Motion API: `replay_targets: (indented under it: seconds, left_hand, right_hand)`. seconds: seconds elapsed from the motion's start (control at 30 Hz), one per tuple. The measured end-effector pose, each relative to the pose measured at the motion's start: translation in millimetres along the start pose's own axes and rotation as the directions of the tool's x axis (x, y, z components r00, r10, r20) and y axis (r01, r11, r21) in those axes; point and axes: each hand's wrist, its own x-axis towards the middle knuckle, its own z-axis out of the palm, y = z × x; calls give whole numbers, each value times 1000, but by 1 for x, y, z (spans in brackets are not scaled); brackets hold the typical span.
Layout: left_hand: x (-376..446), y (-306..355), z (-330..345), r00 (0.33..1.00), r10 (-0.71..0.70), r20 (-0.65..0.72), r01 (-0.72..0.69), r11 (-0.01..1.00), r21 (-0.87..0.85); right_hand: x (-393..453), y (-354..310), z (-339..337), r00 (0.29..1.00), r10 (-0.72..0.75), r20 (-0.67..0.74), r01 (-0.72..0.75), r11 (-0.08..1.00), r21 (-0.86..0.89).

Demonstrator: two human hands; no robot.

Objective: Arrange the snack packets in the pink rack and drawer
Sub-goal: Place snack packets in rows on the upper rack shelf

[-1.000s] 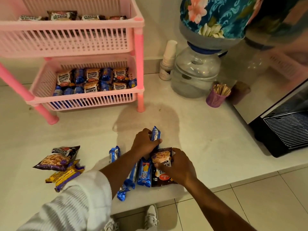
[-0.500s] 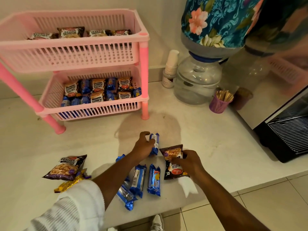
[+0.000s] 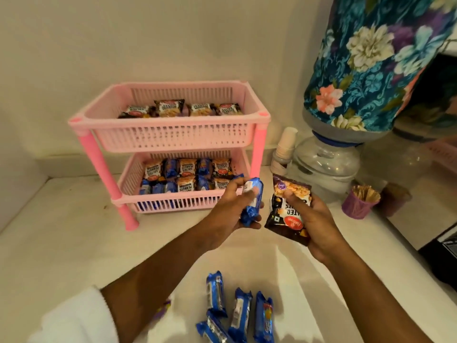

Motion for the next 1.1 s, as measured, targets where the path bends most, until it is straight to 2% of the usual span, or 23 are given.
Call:
replay_targets:
  seconds: [0.1, 0.2, 0.47, 0.57, 0.7, 0.8, 0.9, 1.0, 1.1]
  left_hand:
    - [-3, 51, -5, 984, 175, -9, -173, 979, 108]
    - [-6, 108, -14, 963, 261, -61, -250, 956, 153]
    - [9, 219, -52, 939, 313, -141, -256, 912, 319]
    - [21, 236, -65, 940, 293, -174, -224, 916, 333]
    - [42, 247, -79, 938, 254, -236, -173, 933, 316]
    - [61, 247, -87, 921, 234, -310, -76, 891, 448]
    - [78, 243, -94, 918, 184, -351, 30, 851, 524]
    - [90, 237, -101, 957, 70, -281, 81, 867, 492]
    - [105, 233, -108, 970, -52, -238, 171, 840, 515]
  right_hand:
    - [2, -43, 34, 996, -71, 48, 67, 995, 75]
    - [6, -87, 63, 990, -62, 124, 45, 990, 135]
    - [53, -179, 123, 943, -185, 276, 127, 968, 216]
    - [82, -202, 144, 939, -225, 261, 201, 973, 117]
    - [121, -205, 166, 954, -262, 148, 292, 925, -244]
    - [149, -199, 176, 958, -261, 121, 285, 803, -523]
    - [169, -191, 181, 965, -184, 189, 260, 552, -792]
    - [179, -184, 190, 976, -81, 200, 216, 338, -916]
    - [190, -178, 199, 980, 2, 197, 192, 203, -960]
